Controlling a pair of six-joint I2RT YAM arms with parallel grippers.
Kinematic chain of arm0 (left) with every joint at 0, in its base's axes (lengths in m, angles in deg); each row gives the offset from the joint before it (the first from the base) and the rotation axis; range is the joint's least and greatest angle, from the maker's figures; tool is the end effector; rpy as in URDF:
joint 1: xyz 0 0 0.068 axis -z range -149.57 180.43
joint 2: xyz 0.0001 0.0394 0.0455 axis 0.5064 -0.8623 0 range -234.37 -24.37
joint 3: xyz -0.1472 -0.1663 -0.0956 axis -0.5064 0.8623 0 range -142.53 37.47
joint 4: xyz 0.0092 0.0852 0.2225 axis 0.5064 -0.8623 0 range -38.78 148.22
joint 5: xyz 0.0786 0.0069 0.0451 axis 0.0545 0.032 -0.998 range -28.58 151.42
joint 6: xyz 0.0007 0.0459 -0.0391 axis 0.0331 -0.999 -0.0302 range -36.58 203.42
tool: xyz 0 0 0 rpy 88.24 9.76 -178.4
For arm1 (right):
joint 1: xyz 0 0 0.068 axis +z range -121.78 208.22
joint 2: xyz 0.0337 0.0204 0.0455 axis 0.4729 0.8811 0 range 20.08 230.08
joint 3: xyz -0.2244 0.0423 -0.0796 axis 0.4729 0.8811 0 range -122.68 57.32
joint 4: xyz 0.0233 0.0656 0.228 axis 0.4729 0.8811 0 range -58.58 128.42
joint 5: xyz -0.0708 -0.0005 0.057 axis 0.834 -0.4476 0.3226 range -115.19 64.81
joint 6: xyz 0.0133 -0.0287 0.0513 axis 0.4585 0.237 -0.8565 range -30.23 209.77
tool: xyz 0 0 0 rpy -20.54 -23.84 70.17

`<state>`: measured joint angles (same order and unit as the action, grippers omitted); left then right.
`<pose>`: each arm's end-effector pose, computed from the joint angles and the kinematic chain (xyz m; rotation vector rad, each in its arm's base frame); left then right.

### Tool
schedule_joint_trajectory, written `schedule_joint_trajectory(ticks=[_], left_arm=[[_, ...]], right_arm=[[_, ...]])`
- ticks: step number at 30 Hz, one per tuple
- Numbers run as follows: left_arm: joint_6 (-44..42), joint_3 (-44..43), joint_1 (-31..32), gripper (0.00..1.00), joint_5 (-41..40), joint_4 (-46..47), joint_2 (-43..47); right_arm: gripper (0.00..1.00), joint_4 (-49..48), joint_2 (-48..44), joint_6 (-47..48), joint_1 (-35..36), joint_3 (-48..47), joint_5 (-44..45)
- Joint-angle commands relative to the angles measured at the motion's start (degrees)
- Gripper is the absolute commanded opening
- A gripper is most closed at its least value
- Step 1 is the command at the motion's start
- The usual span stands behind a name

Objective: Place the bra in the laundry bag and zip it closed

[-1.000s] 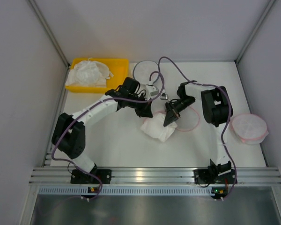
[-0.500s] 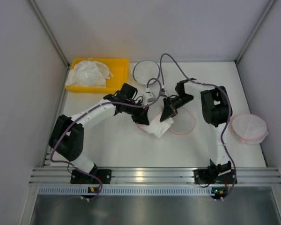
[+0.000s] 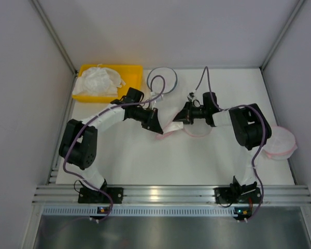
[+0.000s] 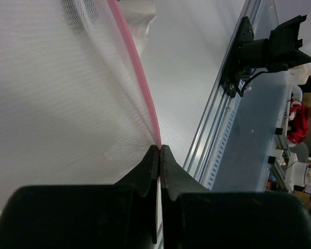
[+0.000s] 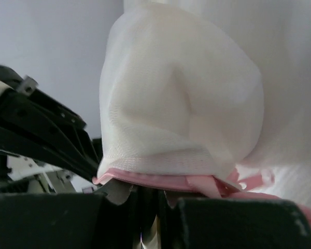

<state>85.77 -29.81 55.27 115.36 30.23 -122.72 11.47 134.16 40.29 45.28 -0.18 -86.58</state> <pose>0.2797 -0.1692 0.1945 0.8323 2.3816 -1.3979 0.3351 0.1438 0.1174 -0.0169 2.4086 1.7818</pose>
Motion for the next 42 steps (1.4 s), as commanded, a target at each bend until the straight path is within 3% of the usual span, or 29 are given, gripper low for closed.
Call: schedule_joint_trajectory(ticks=[1,3,8,19,27,34,37,38,39,41,42], left_arm=[[6.3,-1.5,-0.3,0.0,5.7,3.4,-0.4],[10.6,-0.5,-0.8,0.0,7.2,5.3,-1.2],[16.9,0.8,-1.5,0.0,10.6,8.2,-2.6],[26.5,3.6,-1.9,0.0,16.2,12.1,-3.6],[28.7,5.8,-4.5,0.0,17.7,12.1,0.0],[27.4,9.8,-9.8,0.0,16.3,12.1,4.7],[26.7,13.1,-10.4,0.0,15.6,12.1,5.4],[26.4,13.9,-10.4,0.0,15.3,12.1,5.4],[26.0,14.5,-10.6,0.0,14.9,12.3,5.9],[25.6,15.9,-11.3,0.0,14.4,13.0,6.4],[25.5,16.0,-12.1,0.0,14.6,13.0,6.2]], right_arm=[[0.0,-38.1,-0.4,-30.6,1.5,3.3,10.4],[0.0,-39.8,0.1,-35.1,3.1,5.1,14.0],[0.0,-31.9,-1.6,-33.5,6.7,6.0,26.0],[0.0,-22.7,8.9,-24.7,16.2,-5.2,40.1],[0.0,-13.9,10.1,-15.4,17.7,-6.9,40.1],[0.0,3.8,-1.0,8.1,20.3,-10.1,35.8],[0.17,9.6,-1.6,12.0,21.4,-13.6,34.3],[0.31,12.4,-1.3,13.2,21.7,-16.4,34.5],[0.36,14.5,-1.1,14.3,22.0,-17.7,34.3],[0.54,19.6,-0.9,16.9,22.2,-20.3,32.8],[0.56,21.8,-1.0,17.9,22.1,-20.8,32.6]])
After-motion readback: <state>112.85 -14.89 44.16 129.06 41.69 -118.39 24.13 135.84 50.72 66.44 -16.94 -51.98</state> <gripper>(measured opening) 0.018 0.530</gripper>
